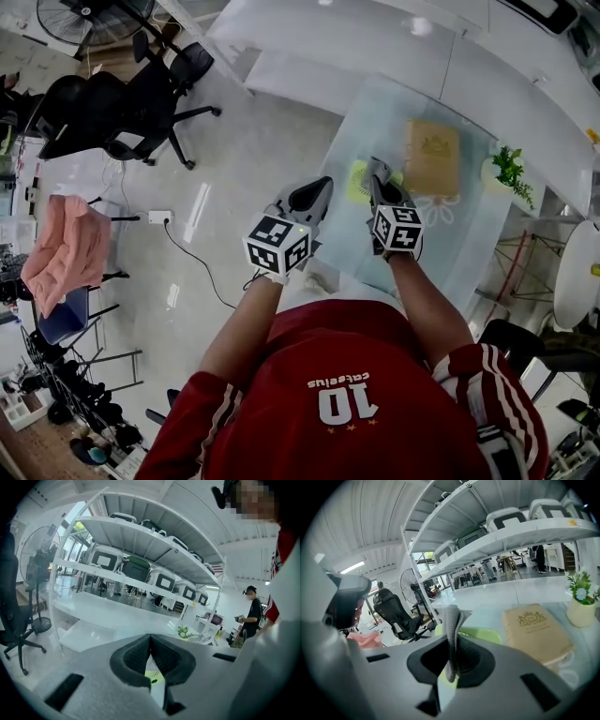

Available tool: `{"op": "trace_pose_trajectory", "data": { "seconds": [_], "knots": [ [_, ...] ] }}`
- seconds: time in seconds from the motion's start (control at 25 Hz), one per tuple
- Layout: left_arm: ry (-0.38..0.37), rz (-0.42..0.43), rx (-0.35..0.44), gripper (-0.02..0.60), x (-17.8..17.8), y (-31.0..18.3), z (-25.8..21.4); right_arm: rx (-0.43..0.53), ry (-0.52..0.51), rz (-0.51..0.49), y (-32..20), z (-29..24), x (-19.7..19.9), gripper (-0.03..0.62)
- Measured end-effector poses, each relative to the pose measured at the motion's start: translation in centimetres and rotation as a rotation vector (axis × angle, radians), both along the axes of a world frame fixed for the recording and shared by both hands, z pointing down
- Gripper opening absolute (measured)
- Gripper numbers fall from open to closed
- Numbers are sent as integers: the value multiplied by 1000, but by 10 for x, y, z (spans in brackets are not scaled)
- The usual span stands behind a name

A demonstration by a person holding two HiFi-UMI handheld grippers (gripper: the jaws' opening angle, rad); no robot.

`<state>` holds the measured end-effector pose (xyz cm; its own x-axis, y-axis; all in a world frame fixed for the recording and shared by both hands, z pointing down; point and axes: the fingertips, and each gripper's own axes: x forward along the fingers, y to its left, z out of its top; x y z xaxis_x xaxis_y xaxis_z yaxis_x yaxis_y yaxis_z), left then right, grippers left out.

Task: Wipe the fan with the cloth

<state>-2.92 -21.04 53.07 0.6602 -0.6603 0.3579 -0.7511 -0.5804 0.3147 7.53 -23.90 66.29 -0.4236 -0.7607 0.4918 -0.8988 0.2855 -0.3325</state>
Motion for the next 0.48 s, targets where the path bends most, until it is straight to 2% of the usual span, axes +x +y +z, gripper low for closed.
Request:
{"op": "trace_pose_trajectory", "data": {
  "seconds": [0.48],
  "knots": [
    [18,49,-4,-2,19,-3,2,-4,27,47,6,2,29,23]
  ]
}}
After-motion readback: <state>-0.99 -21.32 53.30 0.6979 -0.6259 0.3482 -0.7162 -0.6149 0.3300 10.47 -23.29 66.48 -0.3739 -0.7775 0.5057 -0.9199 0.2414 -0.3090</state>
